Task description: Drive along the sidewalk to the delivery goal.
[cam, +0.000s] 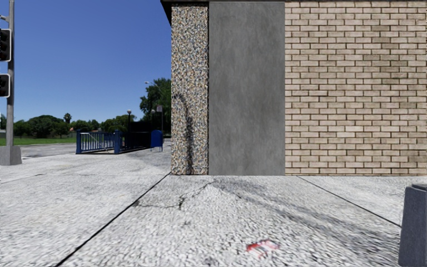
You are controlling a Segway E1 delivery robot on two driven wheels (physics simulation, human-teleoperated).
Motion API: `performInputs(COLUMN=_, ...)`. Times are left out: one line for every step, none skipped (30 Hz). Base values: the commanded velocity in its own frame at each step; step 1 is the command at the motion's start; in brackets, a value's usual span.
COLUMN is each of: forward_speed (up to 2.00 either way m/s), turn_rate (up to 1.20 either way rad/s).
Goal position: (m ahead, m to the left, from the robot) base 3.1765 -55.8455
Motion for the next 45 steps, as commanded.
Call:
performInputs(forward_speed=2.00, turn_rate=0.00)
performInputs(forward_speed=2.00, turn_rate=0.00)
performInputs(forward_speed=2.00, turn_rate=0.00)
performInputs(forward_speed=2.00, turn_rate=0.00)
performInputs(forward_speed=2.00, turn_rate=0.00)
performInputs(forward_speed=2.00, turn_rate=0.00)
performInputs(forward_speed=2.00, turn_rate=0.00)
performInputs(forward_speed=2.00, turn_rate=0.00)
performInputs(forward_speed=2.00, turn_rate=0.00)
performInputs(forward_speed=2.00, turn_rate=0.00)
performInputs(forward_speed=2.00, turn_rate=-0.17)
performInputs(forward_speed=2.00, turn_rate=-0.42)
performInputs(forward_speed=2.00, turn_rate=-0.61)
performInputs(forward_speed=2.00, turn_rate=-0.75)
performInputs(forward_speed=2.00, turn_rate=-0.81)
performInputs(forward_speed=2.00, turn_rate=-0.81)
performInputs(forward_speed=2.00, turn_rate=-0.85)
performInputs(forward_speed=2.00, turn_rate=-0.94)
performInputs(forward_speed=2.00, turn_rate=-0.98)
performInputs(forward_speed=2.00, turn_rate=-0.99)
performInputs(forward_speed=2.00, turn_rate=-0.99)
performInputs(forward_speed=2.00, turn_rate=-0.99)
performInputs(forward_speed=2.00, turn_rate=-0.99)
performInputs(forward_speed=2.00, turn_rate=-0.99)
performInputs(forward_speed=2.00, turn_rate=-0.99)
performInputs(forward_speed=2.00, turn_rate=-0.99)
performInputs(forward_speed=2.00, turn_rate=-0.99)
performInputs(forward_speed=2.00, turn_rate=-0.99)
performInputs(forward_speed=2.00, turn_rate=-0.99)
performInputs(forward_speed=2.00, turn_rate=-0.99)
performInputs(forward_speed=2.00, turn_rate=-0.99)
performInputs(forward_speed=2.00, turn_rate=-0.99)
performInputs(forward_speed=2.00, turn_rate=-0.99)
performInputs(forward_speed=2.00, turn_rate=-0.99)
performInputs(forward_speed=2.00, turn_rate=-0.99)
performInputs(forward_speed=2.00, turn_rate=-0.99)
performInputs(forward_speed=2.00, turn_rate=-0.99)
performInputs(forward_speed=2.00, turn_rate=-0.99)
performInputs(forward_speed=2.00, turn_rate=-1.00)
performInputs(forward_speed=2.00, turn_rate=-1.00)
performInputs(forward_speed=2.00, turn_rate=-1.00)
performInputs(forward_speed=2.00, turn_rate=-1.00)
performInputs(forward_speed=2.00, turn_rate=-1.00)
performInputs(forward_speed=2.00, turn_rate=-1.00)
performInputs(forward_speed=2.00, turn_rate=-1.00)
